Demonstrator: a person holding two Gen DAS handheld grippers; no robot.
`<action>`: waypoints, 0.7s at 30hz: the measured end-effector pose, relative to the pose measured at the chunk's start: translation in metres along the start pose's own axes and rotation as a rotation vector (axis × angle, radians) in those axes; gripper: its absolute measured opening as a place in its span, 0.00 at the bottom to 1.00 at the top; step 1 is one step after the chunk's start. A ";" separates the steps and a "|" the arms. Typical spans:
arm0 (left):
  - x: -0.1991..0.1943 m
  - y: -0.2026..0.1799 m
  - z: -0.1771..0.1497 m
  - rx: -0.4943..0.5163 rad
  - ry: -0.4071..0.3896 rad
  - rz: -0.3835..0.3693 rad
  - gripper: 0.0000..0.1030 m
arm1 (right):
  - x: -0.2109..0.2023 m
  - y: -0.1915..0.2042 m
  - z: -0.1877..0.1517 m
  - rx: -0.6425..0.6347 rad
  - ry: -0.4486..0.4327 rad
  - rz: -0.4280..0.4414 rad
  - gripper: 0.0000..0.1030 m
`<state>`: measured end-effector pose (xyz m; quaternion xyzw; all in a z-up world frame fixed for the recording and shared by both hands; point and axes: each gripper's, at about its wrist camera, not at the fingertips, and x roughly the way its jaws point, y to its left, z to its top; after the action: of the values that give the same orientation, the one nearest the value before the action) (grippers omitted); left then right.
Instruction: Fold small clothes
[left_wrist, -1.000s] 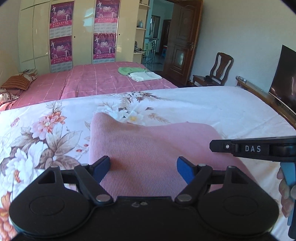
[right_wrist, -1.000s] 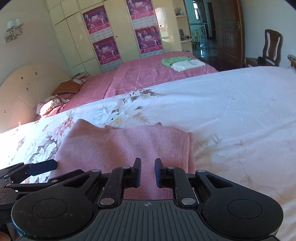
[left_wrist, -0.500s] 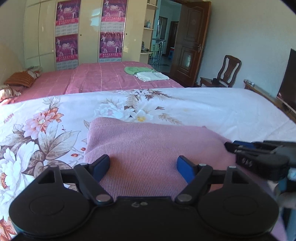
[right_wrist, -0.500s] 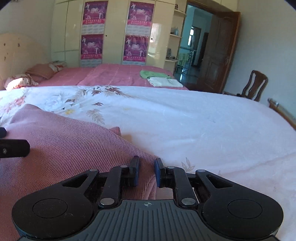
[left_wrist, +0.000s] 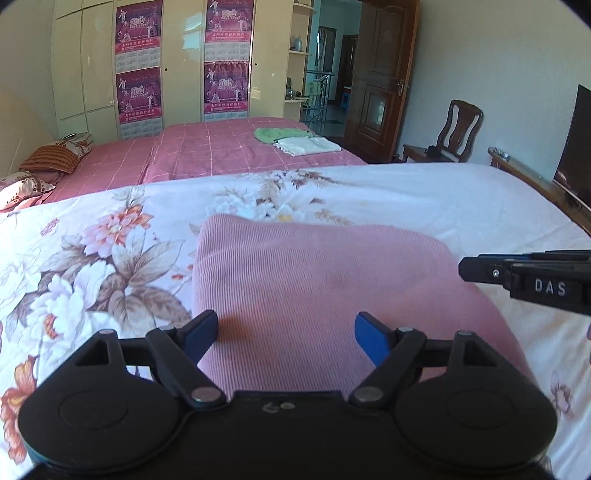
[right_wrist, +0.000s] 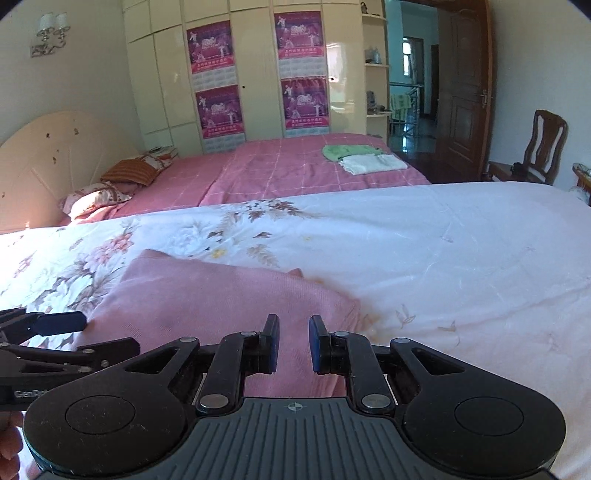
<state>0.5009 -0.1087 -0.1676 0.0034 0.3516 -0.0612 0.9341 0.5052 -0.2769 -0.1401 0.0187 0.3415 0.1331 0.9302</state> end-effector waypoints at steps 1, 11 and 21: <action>-0.001 -0.001 -0.003 0.004 0.006 0.007 0.77 | -0.002 0.005 -0.005 -0.011 0.012 0.007 0.15; 0.002 -0.008 -0.012 -0.011 0.049 0.050 0.77 | 0.017 0.017 -0.042 -0.100 0.099 -0.065 0.14; -0.039 0.017 -0.030 -0.071 0.041 0.034 0.77 | -0.037 0.012 -0.059 -0.088 0.073 -0.046 0.15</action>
<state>0.4540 -0.0858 -0.1651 -0.0225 0.3726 -0.0328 0.9271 0.4379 -0.2782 -0.1602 -0.0347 0.3696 0.1273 0.9198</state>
